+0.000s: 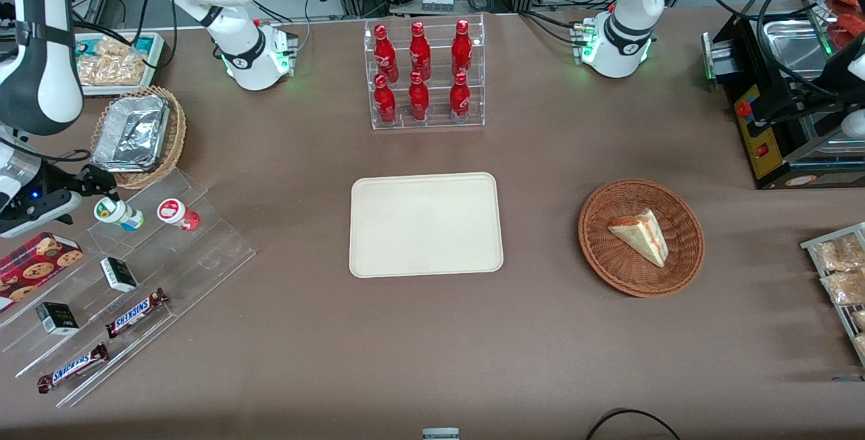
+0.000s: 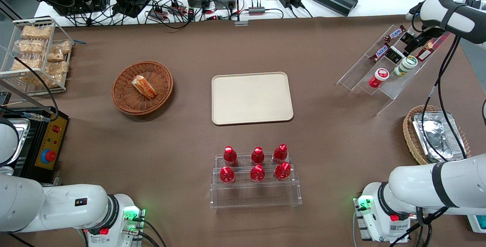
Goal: Place green gum on tray
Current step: 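Lower the right gripper around the green gum tub and close it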
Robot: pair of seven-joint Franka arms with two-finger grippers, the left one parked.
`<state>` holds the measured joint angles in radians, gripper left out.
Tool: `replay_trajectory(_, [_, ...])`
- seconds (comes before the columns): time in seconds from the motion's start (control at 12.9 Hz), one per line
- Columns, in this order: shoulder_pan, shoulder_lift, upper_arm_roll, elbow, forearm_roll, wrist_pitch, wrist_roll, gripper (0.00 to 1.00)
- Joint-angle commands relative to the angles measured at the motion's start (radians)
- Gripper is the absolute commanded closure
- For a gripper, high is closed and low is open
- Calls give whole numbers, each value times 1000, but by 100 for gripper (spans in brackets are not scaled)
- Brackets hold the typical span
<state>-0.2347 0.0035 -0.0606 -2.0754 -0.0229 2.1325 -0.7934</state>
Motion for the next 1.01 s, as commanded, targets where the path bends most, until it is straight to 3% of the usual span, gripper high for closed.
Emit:
replay_trajectory(0.0, [-11,-1,1,-29,18,52,-20,0])
replay_trajectory(0.93, [-11,47,-18,-66,44,109,-29,0])
